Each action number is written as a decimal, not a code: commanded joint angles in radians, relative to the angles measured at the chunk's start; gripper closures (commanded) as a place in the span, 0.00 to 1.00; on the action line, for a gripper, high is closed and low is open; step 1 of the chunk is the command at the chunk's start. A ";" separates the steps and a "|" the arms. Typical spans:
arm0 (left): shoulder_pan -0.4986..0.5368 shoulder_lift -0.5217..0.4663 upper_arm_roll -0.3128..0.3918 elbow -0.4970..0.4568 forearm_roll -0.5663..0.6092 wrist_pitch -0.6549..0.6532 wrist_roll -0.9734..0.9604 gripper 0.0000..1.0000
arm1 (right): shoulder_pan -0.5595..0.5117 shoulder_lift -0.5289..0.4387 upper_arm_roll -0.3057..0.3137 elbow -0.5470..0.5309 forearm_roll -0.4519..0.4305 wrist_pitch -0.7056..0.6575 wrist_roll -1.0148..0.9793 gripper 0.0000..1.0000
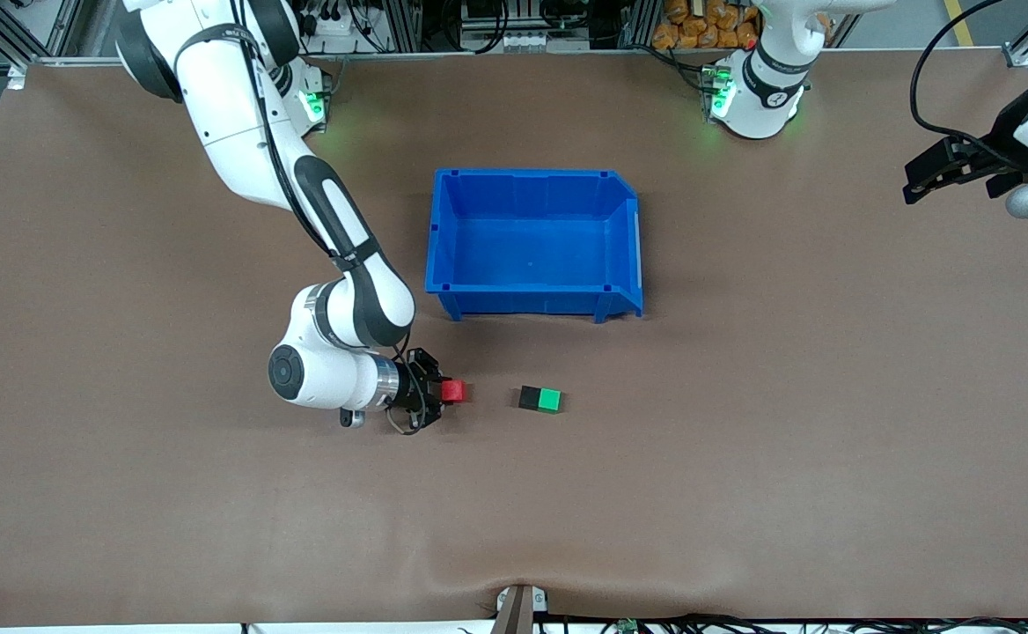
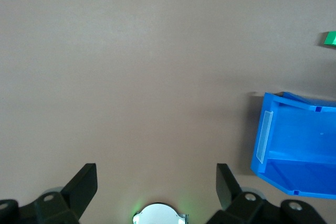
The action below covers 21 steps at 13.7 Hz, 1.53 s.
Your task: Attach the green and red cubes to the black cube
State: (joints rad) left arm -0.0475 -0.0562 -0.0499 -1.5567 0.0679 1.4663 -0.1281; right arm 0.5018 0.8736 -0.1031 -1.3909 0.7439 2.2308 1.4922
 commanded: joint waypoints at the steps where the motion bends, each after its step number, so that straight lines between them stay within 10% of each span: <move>1: 0.008 -0.002 0.001 0.009 -0.007 -0.007 0.021 0.00 | 0.017 0.025 -0.009 0.050 0.018 0.001 0.036 1.00; 21: 0.008 0.021 0.001 0.009 -0.008 0.019 0.021 0.00 | 0.083 0.117 -0.009 0.173 0.018 0.066 0.184 1.00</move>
State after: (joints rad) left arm -0.0464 -0.0379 -0.0490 -1.5568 0.0679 1.4826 -0.1281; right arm 0.5732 0.9591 -0.1027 -1.2675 0.7444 2.2945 1.6525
